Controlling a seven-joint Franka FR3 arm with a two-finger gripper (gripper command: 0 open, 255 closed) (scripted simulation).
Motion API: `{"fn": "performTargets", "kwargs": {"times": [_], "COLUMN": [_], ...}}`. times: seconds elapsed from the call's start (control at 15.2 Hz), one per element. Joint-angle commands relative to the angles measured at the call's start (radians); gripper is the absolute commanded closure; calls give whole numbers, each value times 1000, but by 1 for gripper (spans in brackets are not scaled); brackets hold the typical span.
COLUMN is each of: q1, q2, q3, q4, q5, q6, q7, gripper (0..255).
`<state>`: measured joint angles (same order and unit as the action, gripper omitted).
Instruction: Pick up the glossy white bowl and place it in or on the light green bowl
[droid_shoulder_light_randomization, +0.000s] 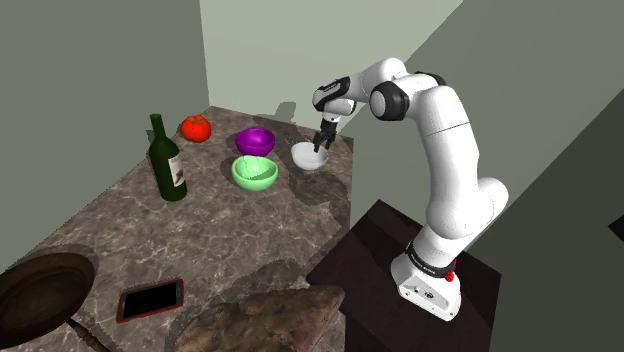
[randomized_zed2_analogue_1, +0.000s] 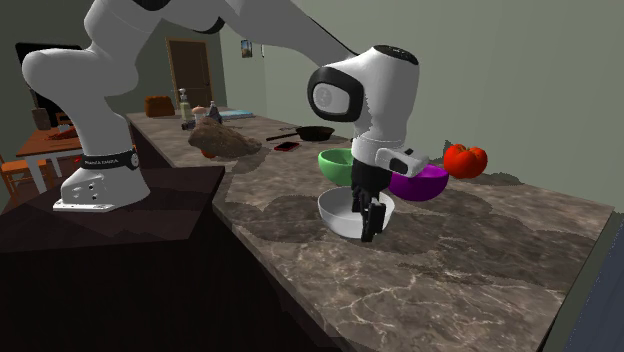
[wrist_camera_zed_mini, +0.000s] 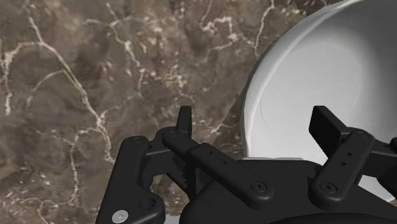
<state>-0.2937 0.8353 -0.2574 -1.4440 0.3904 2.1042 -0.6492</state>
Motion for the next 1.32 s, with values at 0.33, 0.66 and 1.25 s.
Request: {"fn": "performTargets", "kwargs": {"times": [0.33, 0.66, 1.25], "q1": [0, 0, 5], "q2": [2, 1, -41], "q3": [0, 0, -9], "q4": [0, 0, -4], "q5": [1, 1, -11], "q6": [2, 2, -36], "q7": [0, -1, 9], "gripper": [255, 255, 255]}}
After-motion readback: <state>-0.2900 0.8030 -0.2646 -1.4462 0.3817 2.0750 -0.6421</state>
